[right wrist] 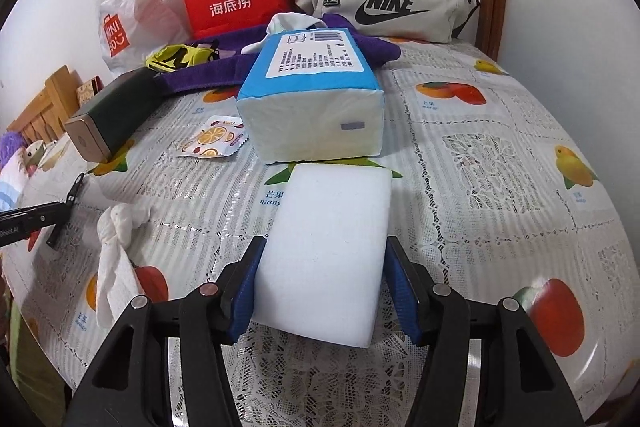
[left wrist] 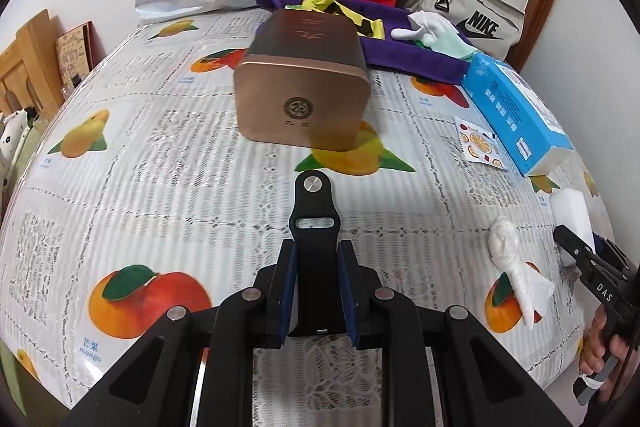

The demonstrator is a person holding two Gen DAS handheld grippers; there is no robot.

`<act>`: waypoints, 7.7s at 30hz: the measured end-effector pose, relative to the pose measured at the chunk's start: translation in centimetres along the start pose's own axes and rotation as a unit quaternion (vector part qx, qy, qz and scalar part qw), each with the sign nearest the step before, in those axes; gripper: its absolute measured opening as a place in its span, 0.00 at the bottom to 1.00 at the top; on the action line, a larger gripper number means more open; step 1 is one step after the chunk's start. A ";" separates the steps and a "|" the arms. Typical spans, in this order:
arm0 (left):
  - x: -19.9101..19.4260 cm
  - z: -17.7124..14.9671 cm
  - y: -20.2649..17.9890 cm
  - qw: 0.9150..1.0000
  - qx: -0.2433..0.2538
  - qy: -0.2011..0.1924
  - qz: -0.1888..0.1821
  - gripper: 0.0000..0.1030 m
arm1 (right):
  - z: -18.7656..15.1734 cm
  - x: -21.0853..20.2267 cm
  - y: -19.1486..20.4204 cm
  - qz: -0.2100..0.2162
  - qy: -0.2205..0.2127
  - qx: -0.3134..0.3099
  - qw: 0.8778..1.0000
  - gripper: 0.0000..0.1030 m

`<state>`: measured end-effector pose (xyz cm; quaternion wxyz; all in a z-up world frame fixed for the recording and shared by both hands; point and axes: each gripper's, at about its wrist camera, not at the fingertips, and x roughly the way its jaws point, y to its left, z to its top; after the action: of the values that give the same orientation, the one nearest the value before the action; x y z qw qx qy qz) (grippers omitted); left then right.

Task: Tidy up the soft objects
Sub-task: 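Carry the strap with the left tool while the right tool carries the sponge to the towel, then open the left tool on the towel while the right tool releases the sponge there, then withdraw both tools from the towel toward the orange-print packet, then grasp the orange-print packet with the right tool while the left tool moves toward the white tissue, then grasp the crumpled white tissue with the left tool while the right tool lifts the packet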

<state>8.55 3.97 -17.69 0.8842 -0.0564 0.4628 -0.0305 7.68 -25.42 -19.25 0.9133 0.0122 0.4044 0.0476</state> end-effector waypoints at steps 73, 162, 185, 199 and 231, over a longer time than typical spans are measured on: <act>3.7 21.6 -2.5 0.999 0.002 -0.042 -0.016 0.19 | 25.7 8.4 0.6 0.081 -0.010 -0.015 0.997 0.53; -0.5 12.4 3.1 0.994 -0.025 -0.034 -0.100 0.45 | 8.3 6.2 12.0 -0.014 0.052 -0.023 0.998 0.78; 0.2 11.4 5.1 0.991 -0.018 -0.021 -0.131 0.45 | 8.8 8.5 11.0 -0.061 0.043 0.037 0.997 0.50; -1.1 11.1 5.8 0.992 -0.020 -0.028 -0.121 0.45 | 8.6 8.0 11.8 -0.017 0.047 0.022 0.998 0.06; -0.8 2.2 -4.2 0.994 0.039 0.040 -0.098 0.45 | 3.1 -3.1 3.5 0.028 -0.012 -0.003 1.000 0.06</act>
<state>9.92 0.05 -15.24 0.8591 -0.0653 0.4887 -0.1373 7.65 -22.15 -14.68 0.9164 0.0215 0.3929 0.0737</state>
